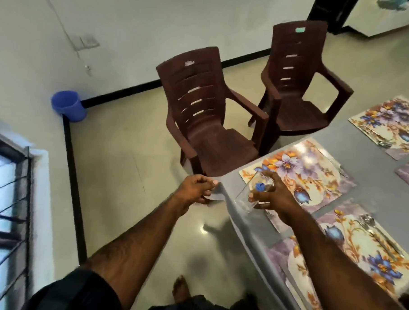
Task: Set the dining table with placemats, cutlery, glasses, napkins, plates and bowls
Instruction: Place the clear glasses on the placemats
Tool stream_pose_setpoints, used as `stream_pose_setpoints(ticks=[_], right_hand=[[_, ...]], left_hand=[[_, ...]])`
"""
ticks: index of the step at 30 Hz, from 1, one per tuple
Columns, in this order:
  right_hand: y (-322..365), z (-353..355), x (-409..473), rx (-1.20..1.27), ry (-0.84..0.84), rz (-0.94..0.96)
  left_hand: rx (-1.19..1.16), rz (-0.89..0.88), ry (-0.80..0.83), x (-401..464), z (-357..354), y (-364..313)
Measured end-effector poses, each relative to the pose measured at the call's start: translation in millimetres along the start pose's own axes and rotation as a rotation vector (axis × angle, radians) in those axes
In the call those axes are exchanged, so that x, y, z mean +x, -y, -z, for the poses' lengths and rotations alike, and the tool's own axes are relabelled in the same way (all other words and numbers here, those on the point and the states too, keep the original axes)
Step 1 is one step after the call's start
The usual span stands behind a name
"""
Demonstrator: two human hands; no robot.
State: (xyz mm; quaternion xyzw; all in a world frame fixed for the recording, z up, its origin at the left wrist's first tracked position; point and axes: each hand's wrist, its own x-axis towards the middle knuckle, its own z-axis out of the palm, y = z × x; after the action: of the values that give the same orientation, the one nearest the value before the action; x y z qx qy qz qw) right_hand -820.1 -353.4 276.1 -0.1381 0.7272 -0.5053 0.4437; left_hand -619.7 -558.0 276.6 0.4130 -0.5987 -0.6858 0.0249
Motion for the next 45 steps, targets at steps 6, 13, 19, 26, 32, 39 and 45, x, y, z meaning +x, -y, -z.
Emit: stream_pose_setpoints(ticks=[6,13,19,26,32,39,45], right_hand=[[3,21,20,0.040,-0.227,-0.034],[-18,82,38,-0.002,-0.621,-0.064],[-28,97,-9,-0.202,-0.859,-0.244],[-55,60,-41,-0.163,-1.089,-0.400],[-50,0,-30,-0.221,-1.203,-0.646],[-33,-31,-10,-0.250,-1.193,-0.791],[-18,-19,5,-0.241,-1.159,-0.807]], left_hand=[[0.151,-0.031,0.086,74,-25,-38],[0.603,-0.223,0.311,167,-114,-64],[0.993,-0.379,0.558,204,-195,-82],[1.767,-1.009,0.939,234,-265,-76],[1.881,-1.188,1.121,272,-281,-51],[1.867,-1.320,1.164,307,-293,-28],[1.871,-1.265,1.242,279,-285,-74]])
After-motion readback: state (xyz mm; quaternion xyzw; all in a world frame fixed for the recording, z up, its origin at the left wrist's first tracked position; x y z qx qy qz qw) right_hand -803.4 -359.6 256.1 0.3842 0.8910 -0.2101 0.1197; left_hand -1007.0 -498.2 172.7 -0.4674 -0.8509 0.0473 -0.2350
